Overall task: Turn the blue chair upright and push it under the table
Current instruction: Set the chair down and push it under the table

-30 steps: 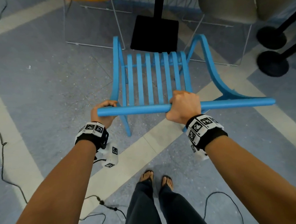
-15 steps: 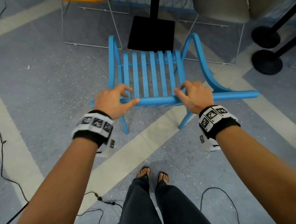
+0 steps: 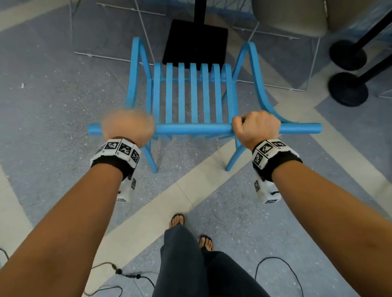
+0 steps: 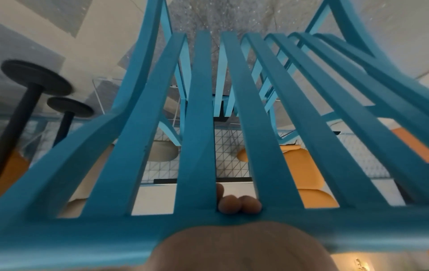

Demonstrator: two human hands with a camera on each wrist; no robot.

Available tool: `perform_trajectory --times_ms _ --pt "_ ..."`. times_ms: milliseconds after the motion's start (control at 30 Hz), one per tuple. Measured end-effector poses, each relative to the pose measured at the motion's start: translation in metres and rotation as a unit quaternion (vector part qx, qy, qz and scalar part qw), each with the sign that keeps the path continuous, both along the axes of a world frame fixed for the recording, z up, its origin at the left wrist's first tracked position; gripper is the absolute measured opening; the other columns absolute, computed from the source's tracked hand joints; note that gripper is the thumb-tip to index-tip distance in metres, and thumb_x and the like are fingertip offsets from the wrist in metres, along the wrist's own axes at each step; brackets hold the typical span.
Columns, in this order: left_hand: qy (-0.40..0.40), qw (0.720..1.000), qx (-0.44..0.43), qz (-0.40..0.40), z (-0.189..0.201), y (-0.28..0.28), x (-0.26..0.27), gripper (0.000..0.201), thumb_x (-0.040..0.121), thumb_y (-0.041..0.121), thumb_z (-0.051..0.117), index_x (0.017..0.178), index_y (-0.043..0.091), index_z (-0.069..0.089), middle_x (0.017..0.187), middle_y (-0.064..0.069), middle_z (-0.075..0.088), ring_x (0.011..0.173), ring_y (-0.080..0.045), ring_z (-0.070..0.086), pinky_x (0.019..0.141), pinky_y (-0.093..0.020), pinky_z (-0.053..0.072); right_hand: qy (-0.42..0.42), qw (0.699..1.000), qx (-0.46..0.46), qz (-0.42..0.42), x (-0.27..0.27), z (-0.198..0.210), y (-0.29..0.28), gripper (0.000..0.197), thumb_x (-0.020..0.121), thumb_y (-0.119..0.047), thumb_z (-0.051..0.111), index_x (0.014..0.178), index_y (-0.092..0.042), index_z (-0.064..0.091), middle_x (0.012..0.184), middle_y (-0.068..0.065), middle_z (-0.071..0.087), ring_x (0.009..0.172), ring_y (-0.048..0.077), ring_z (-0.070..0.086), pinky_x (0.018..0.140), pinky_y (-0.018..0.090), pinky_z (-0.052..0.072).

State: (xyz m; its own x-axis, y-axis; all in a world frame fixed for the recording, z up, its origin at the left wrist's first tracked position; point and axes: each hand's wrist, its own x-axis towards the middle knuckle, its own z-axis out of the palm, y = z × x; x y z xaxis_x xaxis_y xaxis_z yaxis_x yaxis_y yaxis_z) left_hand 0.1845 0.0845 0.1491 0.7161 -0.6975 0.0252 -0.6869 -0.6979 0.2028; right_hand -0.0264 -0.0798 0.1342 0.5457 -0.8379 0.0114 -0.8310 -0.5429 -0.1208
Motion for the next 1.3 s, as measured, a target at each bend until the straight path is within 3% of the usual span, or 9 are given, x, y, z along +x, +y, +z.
perform_trajectory --times_ms 100,267,367,566,700,866,1000,1100,1300 --pt "0.001 1.000 0.008 -0.007 -0.002 -0.022 0.022 0.038 0.086 0.030 0.043 0.072 0.005 0.069 0.055 -0.012 0.047 0.054 -0.029 0.043 0.055 -0.032 0.031 -0.001 1.000 0.004 -0.007 0.019 -0.001 -0.019 0.051 0.078 -0.037 0.027 0.050 -0.005 0.055 0.043 0.004 0.037 0.049 0.026 0.042 0.048 0.026 0.027" --pt "0.010 1.000 0.013 -0.018 0.000 -0.063 0.065 0.039 0.084 0.031 0.043 0.064 0.008 0.067 0.050 -0.009 0.048 0.051 -0.029 0.045 0.051 -0.029 0.030 -0.001 1.000 -0.001 -0.013 0.059 0.000 -0.055 0.050 0.077 -0.036 0.028 0.048 -0.006 0.056 0.041 0.001 0.033 0.048 0.024 0.039 0.046 0.021 0.018" --pt "0.012 1.000 0.017 -0.021 0.003 -0.091 0.091 0.038 0.084 0.031 0.043 0.065 0.010 0.067 0.045 -0.003 0.039 0.052 -0.029 0.044 0.051 -0.029 0.030 -0.011 1.000 -0.007 -0.023 0.085 0.003 -0.082 0.049 0.076 -0.035 0.029 0.048 -0.005 0.056 0.040 0.001 0.030 0.048 0.025 0.040 0.046 0.021 0.018" --pt "-0.002 0.999 0.020 -0.039 0.003 -0.147 0.136 0.038 0.085 0.030 0.042 0.072 0.007 0.068 0.055 -0.011 0.048 0.055 -0.030 0.044 0.055 -0.033 0.034 -0.019 0.999 -0.009 -0.046 0.124 0.004 -0.129 0.046 0.077 -0.033 0.031 0.045 -0.006 0.051 0.039 0.000 0.027 0.048 0.025 0.040 0.046 0.021 0.019" --pt "-0.003 0.999 0.025 -0.043 0.002 -0.183 0.161 0.037 0.084 0.029 0.042 0.070 0.007 0.068 0.053 -0.011 0.047 0.054 -0.031 0.045 0.055 -0.033 0.033 -0.028 0.998 -0.008 -0.049 0.147 0.003 -0.161 0.046 0.076 -0.034 0.030 0.049 -0.005 0.053 0.047 0.008 0.041 0.052 0.026 0.042 0.048 0.024 0.021" --pt "-0.008 0.998 0.033 -0.045 0.003 -0.221 0.184 0.038 0.084 0.029 0.041 0.068 0.006 0.068 0.047 -0.007 0.042 0.053 -0.031 0.045 0.053 -0.031 0.032 -0.084 0.996 -0.024 0.001 0.157 0.003 -0.204 0.044 0.077 -0.037 0.027 0.047 -0.011 0.047 0.043 0.000 0.033 0.054 0.026 0.041 0.045 0.021 0.013" --pt "-0.009 0.998 0.036 -0.054 0.000 -0.234 0.196 0.043 0.083 0.031 0.037 0.065 0.006 0.067 0.041 -0.001 0.032 0.049 -0.029 0.043 0.046 -0.022 0.020 -0.127 0.989 -0.063 -0.046 0.140 -0.005 -0.231 0.028 0.078 -0.028 0.041 0.063 -0.008 0.053 0.065 0.010 0.056 0.065 0.030 0.050 0.051 0.029 0.031" --pt "-0.006 0.996 0.048 -0.070 0.000 -0.234 0.199 0.042 0.085 0.031 0.040 0.064 0.005 0.066 0.041 -0.001 0.033 0.043 -0.026 0.038 0.045 -0.021 0.018 -0.110 0.988 -0.053 -0.096 0.137 -0.005 -0.232 0.031 0.074 -0.031 0.032 0.056 -0.010 0.047 0.053 0.010 0.048 0.049 0.028 0.040 0.056 0.031 0.028" --pt "-0.002 0.996 0.060 -0.070 0.003 -0.226 0.225 0.041 0.085 0.030 0.042 0.065 0.005 0.068 0.040 -0.001 0.033 0.038 -0.018 0.026 0.045 -0.021 0.016 -0.093 0.988 -0.030 -0.118 0.161 -0.001 -0.211 0.029 0.074 -0.029 0.036 0.060 -0.008 0.051 0.050 0.008 0.045 0.048 0.028 0.039 0.058 0.032 0.025"
